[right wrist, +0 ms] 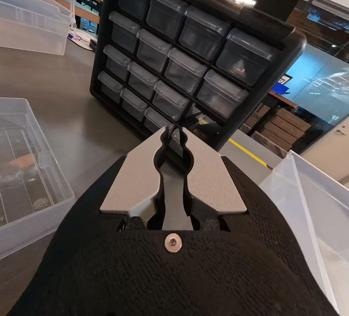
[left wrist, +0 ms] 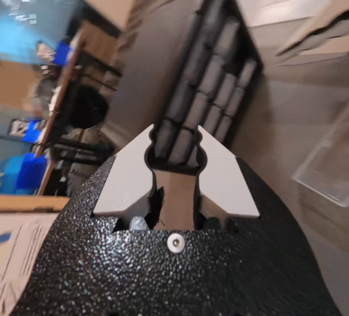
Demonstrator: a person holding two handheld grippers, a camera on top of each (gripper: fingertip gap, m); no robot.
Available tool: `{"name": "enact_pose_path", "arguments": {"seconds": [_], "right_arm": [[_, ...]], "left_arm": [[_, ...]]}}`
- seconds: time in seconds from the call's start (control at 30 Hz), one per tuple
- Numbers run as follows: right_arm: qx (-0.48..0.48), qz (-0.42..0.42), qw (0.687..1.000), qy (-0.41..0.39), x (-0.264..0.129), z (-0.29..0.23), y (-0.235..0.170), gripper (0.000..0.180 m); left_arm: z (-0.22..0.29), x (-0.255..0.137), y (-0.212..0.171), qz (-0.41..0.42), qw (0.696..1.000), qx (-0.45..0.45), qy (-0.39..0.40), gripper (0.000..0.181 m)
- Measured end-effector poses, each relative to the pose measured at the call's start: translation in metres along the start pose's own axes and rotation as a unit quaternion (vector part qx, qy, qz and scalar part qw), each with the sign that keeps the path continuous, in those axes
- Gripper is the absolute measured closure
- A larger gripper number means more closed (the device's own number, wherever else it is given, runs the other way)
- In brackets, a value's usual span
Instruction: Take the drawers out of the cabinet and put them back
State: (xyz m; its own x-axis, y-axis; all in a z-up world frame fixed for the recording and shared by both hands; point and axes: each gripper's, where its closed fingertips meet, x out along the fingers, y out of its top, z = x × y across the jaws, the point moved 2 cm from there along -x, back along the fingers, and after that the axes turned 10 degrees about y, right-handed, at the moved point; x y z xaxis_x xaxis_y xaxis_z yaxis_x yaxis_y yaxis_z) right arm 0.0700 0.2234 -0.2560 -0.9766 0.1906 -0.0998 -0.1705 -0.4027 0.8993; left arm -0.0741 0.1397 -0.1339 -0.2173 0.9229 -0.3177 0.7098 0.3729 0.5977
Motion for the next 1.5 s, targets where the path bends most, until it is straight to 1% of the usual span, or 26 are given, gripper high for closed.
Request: {"name": "enact_pose_path", "arguments": {"seconds": [0.03, 0.1, 0.13, 0.17, 0.2, 0.27, 0.3, 0.37, 0.47, 0.5, 0.57, 0.63, 0.7, 0.77, 0.8, 0.87, 0.93, 0.97, 1.03, 1.23, 1.43, 1.5], "right_arm": [[0.001, 0.000, 1.000, 0.004, 0.001, -0.001, 0.000, 0.169], [0.005, 0.005, 1.000, 0.020, 0.002, -0.005, 0.001, 0.162], [0.008, 0.009, 0.999, 0.034, 0.002, -0.009, 0.003, 0.160], [0.005, 0.017, 0.999, 0.045, 0.002, -0.012, 0.006, 0.160], [-0.005, 0.032, 0.999, 0.043, -0.001, -0.013, 0.013, 0.165], [-0.057, 0.065, 0.996, 0.032, -0.010, -0.016, 0.031, 0.167], [-0.085, 0.064, 0.993, 0.041, -0.012, -0.019, 0.037, 0.165], [-0.131, 0.044, 0.987, 0.085, -0.015, -0.029, 0.049, 0.153], [-0.183, 0.005, 0.962, 0.201, -0.027, -0.054, 0.057, 0.141], [-0.204, -0.021, 0.948, 0.242, -0.033, -0.062, 0.052, 0.137], [-0.255, -0.089, 0.911, 0.312, -0.045, -0.075, 0.034, 0.128], [-0.325, -0.147, 0.861, 0.363, -0.056, -0.086, 0.016, 0.121], [-0.403, -0.185, 0.804, 0.396, -0.062, -0.095, 0.002, 0.119], [-0.460, -0.203, 0.755, 0.421, -0.064, -0.103, -0.008, 0.118], [-0.477, -0.211, 0.737, 0.430, -0.064, -0.106, -0.013, 0.118], [-0.493, -0.223, 0.717, 0.439, -0.061, -0.109, -0.022, 0.121], [-0.498, -0.229, 0.713, 0.437, -0.058, -0.110, -0.025, 0.132], [-0.497, -0.232, 0.717, 0.430, -0.057, -0.110, -0.024, 0.142], [-0.492, -0.245, 0.725, 0.414, -0.056, -0.109, -0.023, 0.151], [-0.459, -0.289, 0.765, 0.348, -0.062, -0.110, -0.023, 0.158], [-0.372, -0.341, 0.812, 0.293, -0.064, -0.106, -0.020, 0.161], [-0.347, -0.362, 0.823, 0.266, -0.064, -0.098, -0.017, 0.162]], "left_arm": [[-0.012, -0.006, -0.004, 0.008, 1.000, -0.020, 0.023, 0.145], [-0.022, -0.011, -0.009, 0.029, 0.997, -0.061, 0.036, 0.141], [-0.024, -0.011, -0.012, 0.037, 0.997, -0.062, 0.036, 0.138], [-0.028, -0.009, -0.016, 0.036, 0.997, -0.059, 0.044, 0.136], [-0.034, -0.007, -0.019, 0.034, 0.996, -0.064, 0.055, 0.138], [-0.037, -0.004, -0.022, 0.042, 0.995, -0.077, 0.051, 0.141], [-0.038, -0.003, -0.023, 0.048, 0.994, -0.081, 0.050, 0.142], [-0.040, -0.001, -0.031, 0.044, 0.994, -0.092, 0.048, 0.143], [-0.043, 0.002, -0.040, 0.046, 0.992, -0.114, 0.037, 0.143], [-0.044, 0.004, -0.042, 0.051, 0.990, -0.126, 0.028, 0.142], [-0.044, 0.009, -0.046, 0.058, 0.988, -0.143, 0.016, 0.143], [-0.043, 0.015, -0.051, 0.052, 0.987, -0.149, 0.007, 0.144], [-0.041, 0.021, -0.054, 0.046, 0.988, -0.148, 0.001, 0.146], [-0.040, 0.023, -0.053, 0.047, 0.988, -0.146, -0.002, 0.145], [-0.040, 0.023, -0.052, 0.047, 0.988, -0.145, -0.001, 0.146], [-0.040, 0.023, -0.052, 0.049, 0.988, -0.146, -0.001, 0.146], [-0.040, 0.023, -0.052, 0.051, 0.987, -0.150, -0.003, 0.147], [-0.040, 0.023, -0.052, 0.051, 0.987, -0.151, -0.003, 0.147], [-0.040, 0.024, -0.052, 0.052, 0.987, -0.151, -0.003, 0.147], [-0.041, 0.024, -0.052, 0.059, 0.986, -0.158, -0.006, 0.148], [-0.041, 0.024, -0.052, 0.058, 0.986, -0.159, -0.005, 0.148], [-0.041, 0.024, -0.052, 0.057, 0.986, -0.159, -0.005, 0.148]]}}
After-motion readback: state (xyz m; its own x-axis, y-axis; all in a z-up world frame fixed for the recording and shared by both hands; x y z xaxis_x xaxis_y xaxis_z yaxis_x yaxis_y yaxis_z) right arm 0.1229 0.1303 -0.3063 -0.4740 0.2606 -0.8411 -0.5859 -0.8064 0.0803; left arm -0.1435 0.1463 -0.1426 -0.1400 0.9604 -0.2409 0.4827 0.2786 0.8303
